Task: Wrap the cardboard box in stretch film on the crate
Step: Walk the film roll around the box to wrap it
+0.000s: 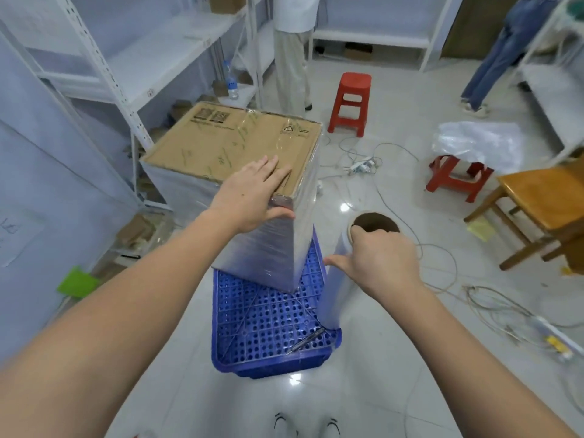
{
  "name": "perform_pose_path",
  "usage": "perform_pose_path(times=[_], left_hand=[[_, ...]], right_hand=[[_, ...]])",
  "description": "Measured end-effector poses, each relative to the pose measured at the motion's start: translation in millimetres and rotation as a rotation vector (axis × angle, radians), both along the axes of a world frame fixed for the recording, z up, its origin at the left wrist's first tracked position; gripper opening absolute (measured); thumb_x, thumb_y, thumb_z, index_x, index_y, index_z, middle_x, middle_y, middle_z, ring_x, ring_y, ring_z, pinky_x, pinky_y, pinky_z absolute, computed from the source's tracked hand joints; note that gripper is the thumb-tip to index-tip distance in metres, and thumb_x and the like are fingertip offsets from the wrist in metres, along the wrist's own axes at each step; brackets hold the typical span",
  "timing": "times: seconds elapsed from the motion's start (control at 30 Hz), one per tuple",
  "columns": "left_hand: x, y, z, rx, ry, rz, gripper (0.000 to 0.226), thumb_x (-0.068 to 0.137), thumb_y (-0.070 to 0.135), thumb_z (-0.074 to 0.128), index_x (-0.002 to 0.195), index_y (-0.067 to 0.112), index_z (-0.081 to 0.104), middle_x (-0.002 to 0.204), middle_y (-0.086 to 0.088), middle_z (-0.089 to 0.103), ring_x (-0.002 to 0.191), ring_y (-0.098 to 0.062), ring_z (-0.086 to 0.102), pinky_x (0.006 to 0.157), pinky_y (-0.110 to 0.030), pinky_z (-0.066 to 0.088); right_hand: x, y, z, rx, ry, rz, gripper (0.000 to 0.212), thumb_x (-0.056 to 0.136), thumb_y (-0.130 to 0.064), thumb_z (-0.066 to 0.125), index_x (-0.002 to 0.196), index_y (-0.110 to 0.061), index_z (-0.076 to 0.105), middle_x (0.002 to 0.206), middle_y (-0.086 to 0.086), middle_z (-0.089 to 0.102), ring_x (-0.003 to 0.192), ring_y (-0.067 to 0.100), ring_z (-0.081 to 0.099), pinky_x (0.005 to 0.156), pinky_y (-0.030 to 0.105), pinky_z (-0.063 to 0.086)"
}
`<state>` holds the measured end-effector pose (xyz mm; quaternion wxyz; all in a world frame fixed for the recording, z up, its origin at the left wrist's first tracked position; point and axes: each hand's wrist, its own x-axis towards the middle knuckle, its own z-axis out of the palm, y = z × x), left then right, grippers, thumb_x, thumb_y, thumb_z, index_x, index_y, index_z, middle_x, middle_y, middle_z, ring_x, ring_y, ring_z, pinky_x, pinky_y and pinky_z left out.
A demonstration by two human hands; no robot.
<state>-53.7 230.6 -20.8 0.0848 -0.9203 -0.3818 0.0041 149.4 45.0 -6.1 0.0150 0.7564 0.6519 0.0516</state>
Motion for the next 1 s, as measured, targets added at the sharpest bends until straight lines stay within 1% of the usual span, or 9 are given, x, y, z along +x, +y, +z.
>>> perform_pose_path(times=[0.1,0.3,0.4,0.53,0.63,0.73,0.8,0.9,1.0], left_hand=[[-0.6,3.4,0.5,0.007,0.007,0.004,0.113,0.079,0.093,0.021,0.165,0.021,0.012,0.172,-0.009,0.016,0.158,-0.027,0.016,0.129,-0.041,0.015],[16.3,9.3,11.6,-0.018,0.008,0.07,0.109,0.081,0.09,0.026,0.165,0.023,0.01,0.172,-0.008,0.014,0.158,-0.027,0.015,0.128,-0.041,0.013],[34.0,8.1,15.4,-0.012,-0.001,0.111,0.107,0.083,0.089,0.032,0.165,0.023,0.012,0.172,-0.008,0.016,0.158,-0.027,0.016,0.127,-0.04,0.014],[56.8,7.1,20.1,-0.001,-0.003,0.163,0.108,0.081,0.09,0.03,0.165,0.023,0.014,0.171,-0.009,0.018,0.157,-0.028,0.019,0.126,-0.043,0.017],[66.4,5.4,21.3,-0.007,-0.005,0.187,0.109,0.081,0.09,0.032,0.165,0.022,0.016,0.171,-0.01,0.019,0.157,-0.029,0.021,0.127,-0.045,0.019],[68.5,5.3,19.7,0.0,-0.013,0.196,0.109,0.082,0.09,0.032,0.165,0.021,0.016,0.171,-0.011,0.019,0.157,-0.029,0.021,0.127,-0.045,0.019],[67.8,5.4,18.1,0.001,-0.017,0.193,0.108,0.082,0.09,0.032,0.164,0.022,0.016,0.171,-0.011,0.019,0.157,-0.029,0.02,0.127,-0.044,0.018],[66.1,3.8,15.8,-0.004,-0.021,0.196,0.109,0.081,0.091,0.032,0.165,0.023,0.015,0.171,-0.009,0.017,0.158,-0.027,0.018,0.127,-0.044,0.017],[64.7,1.5,13.4,-0.003,-0.037,0.198,0.109,0.08,0.092,0.033,0.164,0.024,0.016,0.171,-0.009,0.018,0.158,-0.027,0.018,0.127,-0.043,0.017]], right_hand=[[5.9,0.7,-1.7,0.006,0.055,0.017,0.049,0.088,-0.068,0.047,0.073,-0.022,0.035,0.06,-0.005,0.046,0.059,0.02,0.049,0.053,0.031,0.034],[17.2,-10.0,9.9,0.025,0.071,0.126,0.053,0.083,-0.064,0.054,0.064,-0.021,0.028,0.056,-0.004,0.043,0.057,0.02,0.044,0.051,0.032,0.025],[10.4,-15.4,14.1,-0.001,0.085,0.252,0.056,0.082,-0.063,0.057,0.063,-0.022,0.023,0.056,-0.004,0.039,0.063,0.023,0.041,0.054,0.033,0.023],[-12.7,-12.7,14.8,0.123,0.044,0.483,0.062,0.064,-0.06,0.074,0.061,-0.025,0.023,0.047,-0.009,0.024,0.05,0.019,0.031,0.05,0.026,0.019],[-27.0,-4.7,13.0,0.177,0.081,0.582,0.059,0.063,-0.059,0.075,0.061,-0.026,0.026,0.047,-0.01,0.024,0.048,0.018,0.03,0.051,0.024,0.018],[-42.8,1.6,12.9,0.197,0.119,0.66,0.053,0.063,-0.054,0.077,0.06,-0.024,0.034,0.046,-0.009,0.026,0.046,0.018,0.032,0.053,0.025,0.02],[-49.3,3.7,8.6,0.18,0.106,0.719,0.046,0.065,-0.054,0.075,0.06,-0.023,0.042,0.043,-0.008,0.036,0.044,0.017,0.038,0.055,0.025,0.023],[-52.1,3.9,1.5,0.141,0.107,0.794,0.043,0.071,-0.053,0.071,0.063,-0.023,0.04,0.044,-0.007,0.041,0.043,0.018,0.039,0.056,0.026,0.028],[-52.5,2.9,-5.8,0.11,0.136,0.84,0.034,0.076,-0.05,0.067,0.066,-0.022,0.05,0.047,-0.005,0.049,0.045,0.019,0.039,0.059,0.029,0.04]])
